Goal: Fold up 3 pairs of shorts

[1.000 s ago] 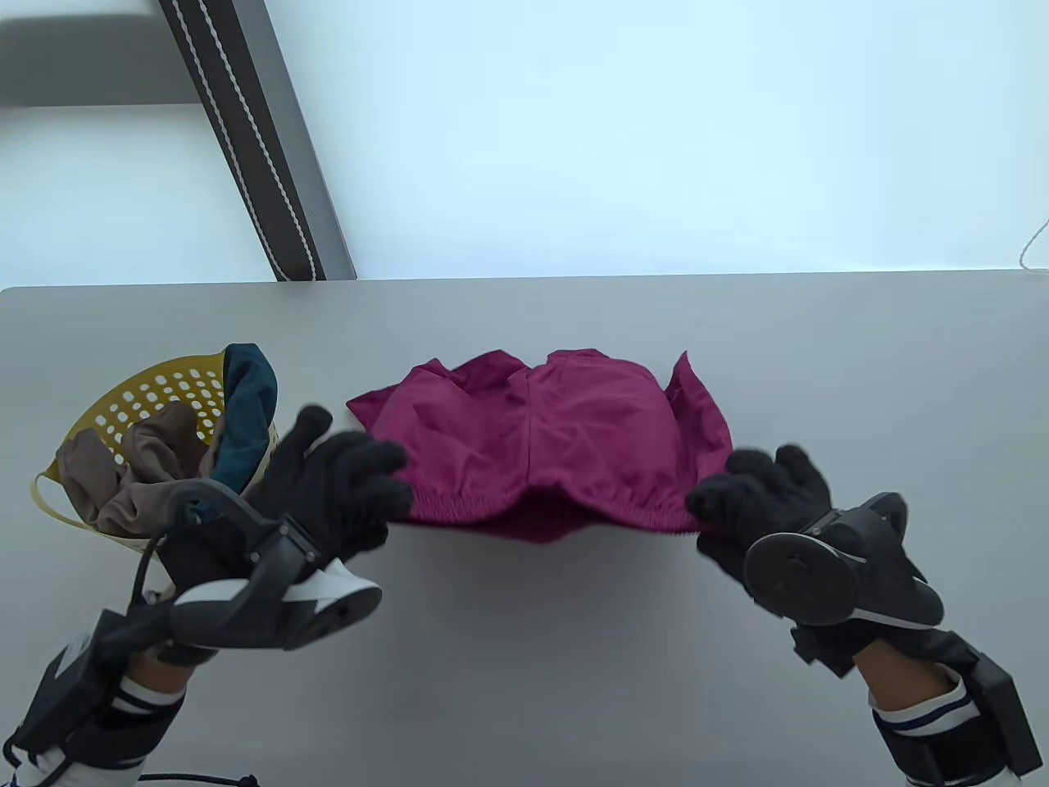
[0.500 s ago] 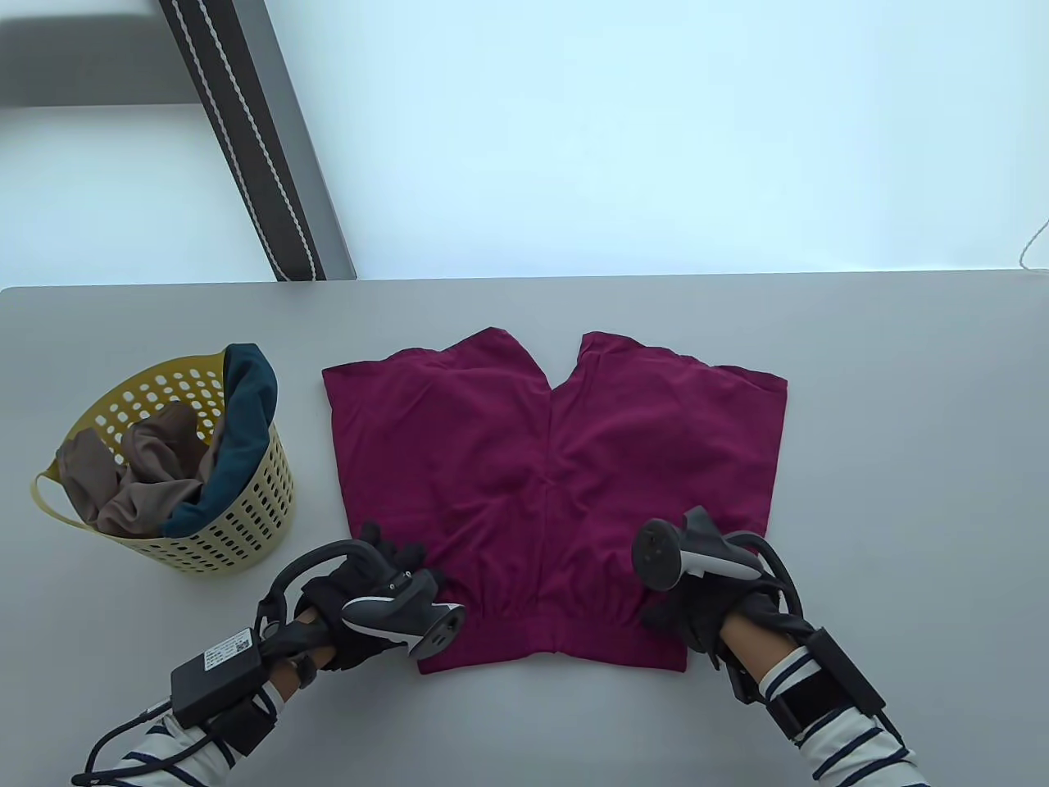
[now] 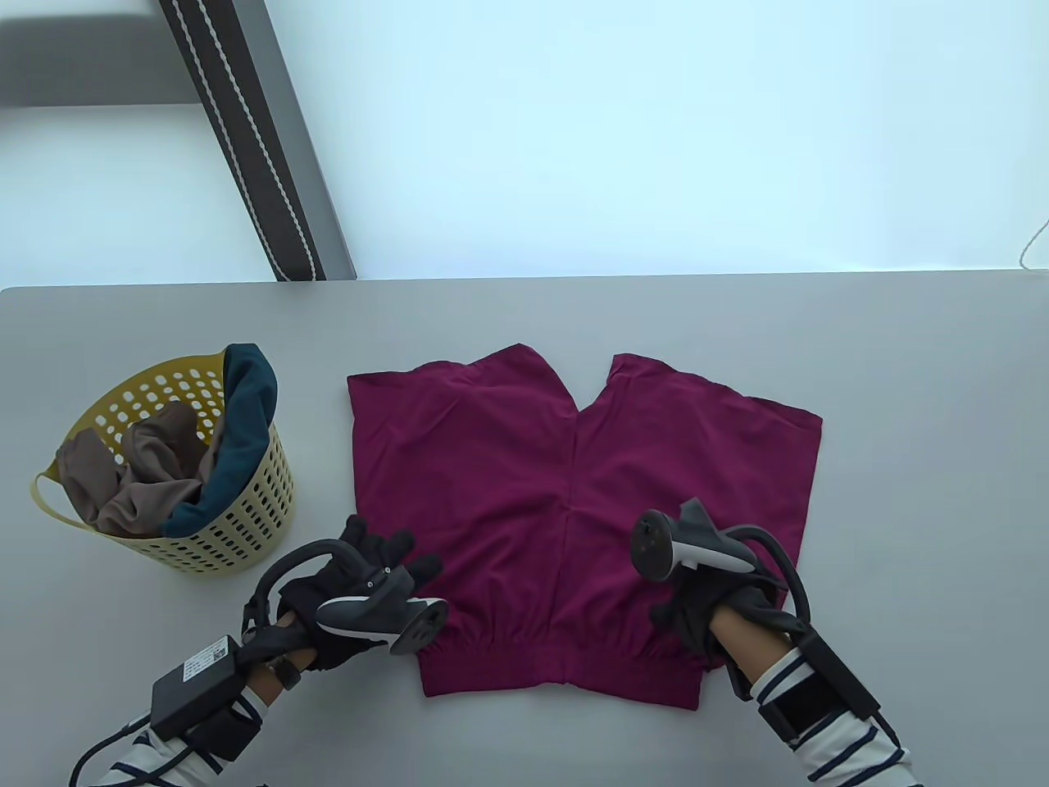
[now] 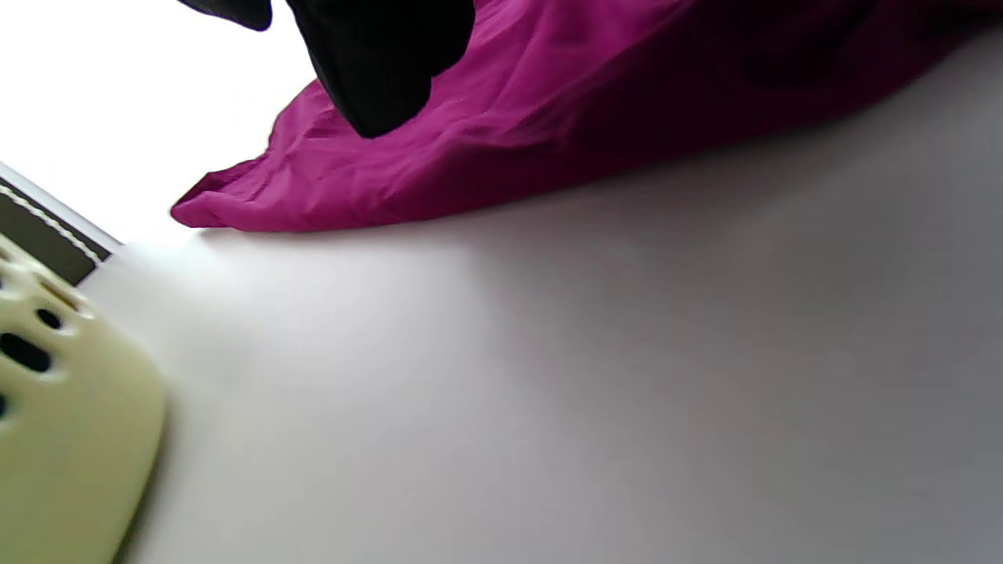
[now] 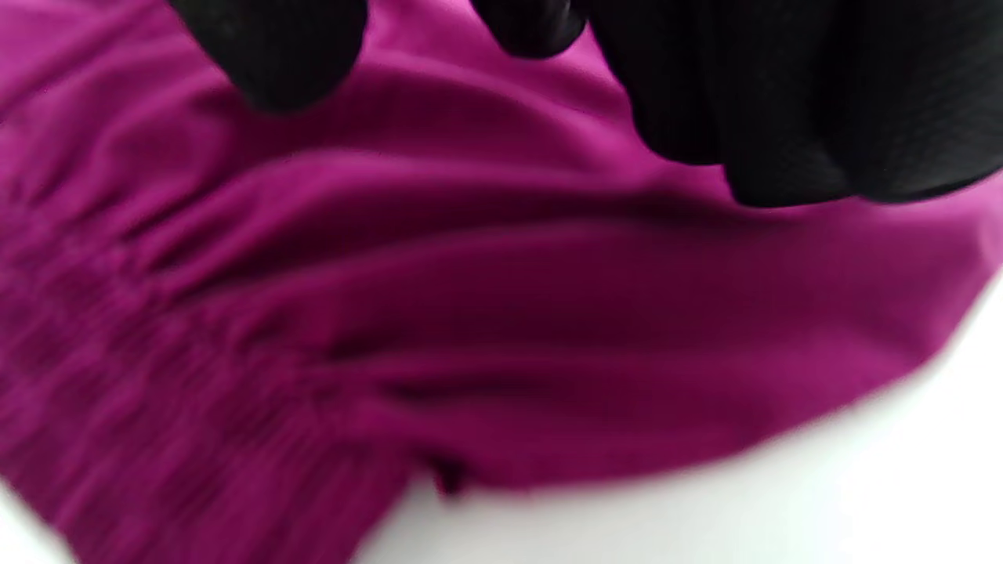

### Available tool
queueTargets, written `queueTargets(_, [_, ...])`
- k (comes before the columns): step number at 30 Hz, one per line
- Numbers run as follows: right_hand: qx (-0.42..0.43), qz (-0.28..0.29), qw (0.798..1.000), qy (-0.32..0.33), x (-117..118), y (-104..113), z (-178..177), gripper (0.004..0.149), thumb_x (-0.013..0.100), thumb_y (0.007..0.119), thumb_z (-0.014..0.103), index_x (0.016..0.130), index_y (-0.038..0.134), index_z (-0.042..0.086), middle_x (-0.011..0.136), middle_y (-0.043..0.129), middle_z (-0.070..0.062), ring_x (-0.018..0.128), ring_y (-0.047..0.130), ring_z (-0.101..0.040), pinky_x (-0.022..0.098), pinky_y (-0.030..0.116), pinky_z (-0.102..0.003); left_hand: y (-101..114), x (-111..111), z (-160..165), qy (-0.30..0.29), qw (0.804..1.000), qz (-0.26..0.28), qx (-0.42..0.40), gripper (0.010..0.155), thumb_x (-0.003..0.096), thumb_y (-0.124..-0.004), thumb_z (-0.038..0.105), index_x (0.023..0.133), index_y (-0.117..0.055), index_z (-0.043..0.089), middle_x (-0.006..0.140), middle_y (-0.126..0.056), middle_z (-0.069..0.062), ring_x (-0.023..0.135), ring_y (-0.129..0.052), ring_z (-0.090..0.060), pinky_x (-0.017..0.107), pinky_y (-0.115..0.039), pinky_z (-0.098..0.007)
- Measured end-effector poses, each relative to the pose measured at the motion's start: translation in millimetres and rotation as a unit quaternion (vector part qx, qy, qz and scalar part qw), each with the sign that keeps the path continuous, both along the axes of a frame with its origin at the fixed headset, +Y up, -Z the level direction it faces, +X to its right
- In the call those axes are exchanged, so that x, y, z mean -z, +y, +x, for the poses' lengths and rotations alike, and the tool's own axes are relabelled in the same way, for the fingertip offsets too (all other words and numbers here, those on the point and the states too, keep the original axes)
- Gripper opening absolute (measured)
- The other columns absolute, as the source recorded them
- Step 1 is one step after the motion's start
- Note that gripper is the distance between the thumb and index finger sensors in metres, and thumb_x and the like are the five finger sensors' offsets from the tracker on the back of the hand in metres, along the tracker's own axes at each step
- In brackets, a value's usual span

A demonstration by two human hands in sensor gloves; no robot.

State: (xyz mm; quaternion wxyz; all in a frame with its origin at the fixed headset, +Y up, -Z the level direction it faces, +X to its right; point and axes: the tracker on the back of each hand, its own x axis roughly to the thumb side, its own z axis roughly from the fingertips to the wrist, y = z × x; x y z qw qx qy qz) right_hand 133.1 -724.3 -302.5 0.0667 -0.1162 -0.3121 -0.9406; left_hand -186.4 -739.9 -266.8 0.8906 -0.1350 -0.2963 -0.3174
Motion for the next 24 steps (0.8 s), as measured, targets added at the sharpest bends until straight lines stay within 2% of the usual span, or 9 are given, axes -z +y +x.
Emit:
queueTargets(3, [0.027,0.035,0.998,-0.042,31.4,6.2,-17.0,0.084,0.050,0.054,0.053,0.102,0.030,-0.007,0.079,0.075,-0.045,0.060,0.092,-0.055,0.036,0.084,-0.055,-8.8,4.0,-3.5,0.034,0.999,0.015,0.019,0.093,0.0395,-0.032,0.058,0.110,-0.021,-0.001,0.116,-0.055,-0.031,0.096,-0.083,-0.041,0.073,-0.056,-0.069])
queueTargets(5, [0.035,0.027,0.994,-0.098,56.0,1.0,-21.8,0.087,0.050,0.050,0.056,0.101,0.035,-0.013,0.069,0.085,-0.042,0.045,0.106,-0.041,0.024,0.091,-0.043,-13.2,5.3,-4.0,0.040,0.998,0.009,0.046,0.092,0.0389,-0.028,0.057,0.111,-0.034,-0.001,0.114,-0.062,-0.029,0.093,-0.088,-0.040,0.072,-0.058,-0.068])
queueTargets(7, [0.027,-0.024,0.987,-0.159,82.2,-15.2,-22.4,0.091,0.049,0.050,0.058,0.100,0.040,-0.016,0.065,0.087,-0.043,0.039,0.108,-0.038,0.018,0.092,-0.040,-15.9,4.7,-4.0,0.045,0.997,-0.011,0.057,0.089,0.0388,-0.028,0.056,0.108,-0.054,0.007,0.114,-0.063,-0.027,0.093,-0.088,-0.041,0.072,-0.057,-0.068])
queueTargets(10, [-0.063,-0.065,0.969,-0.230,108.2,-35.4,-20.0,0.101,0.047,0.047,0.063,0.094,0.027,-0.023,0.059,0.078,-0.052,0.044,0.103,-0.045,0.021,0.091,-0.042,-11.1,-4.1,-1.2,0.013,0.998,-0.019,0.062,0.082,0.0378,-0.031,0.059,0.108,-0.050,0.020,0.118,-0.055,-0.026,0.098,-0.081,-0.043,0.073,-0.053,-0.070])
queueTargets(14, [-0.084,-0.063,0.961,-0.254,116.2,-44.1,-29.7,0.099,0.044,0.043,0.062,0.096,0.010,-0.016,0.074,0.050,-0.065,0.059,0.080,-0.072,0.037,0.079,-0.061,-4.1,-28.8,12.8,-0.075,0.994,-0.074,0.032,0.072,0.0368,-0.035,0.061,0.102,-0.051,0.036,0.121,-0.044,-0.019,0.103,-0.073,-0.043,0.075,-0.050,-0.068])
queueTargets(17, [-0.032,-0.046,0.967,-0.247,117.6,-48.3,-39.2,0.090,0.045,0.043,0.060,0.098,-0.002,0.002,0.087,0.016,-0.058,0.074,0.039,-0.083,0.055,0.053,-0.074,-4.0,-48.2,29.4,-0.137,0.984,-0.113,0.022,0.070,0.0359,-0.035,0.062,0.100,-0.049,0.040,0.121,-0.038,-0.016,0.104,-0.069,-0.043,0.075,-0.048,-0.068])
queueTargets(18, [-0.010,-0.043,0.971,-0.236,116.6,-51.5,-42.2,0.087,0.045,0.042,0.059,0.097,-0.007,0.010,0.090,0.003,-0.051,0.080,0.021,-0.078,0.060,0.040,-0.074,-5.0,-54.3,35.3,-0.153,0.980,-0.128,0.017,0.069,0.0357,-0.035,0.062,0.100,-0.048,0.041,0.121,-0.039,-0.015,0.105,-0.069,-0.043,0.075,-0.048,-0.068])
queueTargets(21, [0.023,0.004,0.981,-0.191,112.7,-57.8,-40.8,0.081,0.044,0.041,0.059,0.097,-0.007,0.020,0.094,-0.007,-0.035,0.087,0.005,-0.063,0.064,0.024,-0.070,-10.9,-65.0,45.5,-0.177,0.972,-0.155,0.006,0.072,0.0354,-0.036,0.063,0.103,-0.040,0.039,0.121,-0.040,-0.014,0.105,-0.067,-0.043,0.075,-0.045,-0.070])
queueTargets(24, [0.053,0.010,0.985,-0.161,105.4,-60.0,-34.6,0.081,0.043,0.041,0.060,0.097,-0.008,0.023,0.095,-0.010,-0.025,0.089,-0.001,-0.054,0.065,0.017,-0.064,-7.3,-64.7,42.1,-0.193,0.975,-0.105,-0.003,0.081,0.0341,-0.033,0.065,0.108,-0.028,0.032,0.122,-0.036,-0.020,0.106,-0.066,-0.041,0.076,-0.043,-0.070])
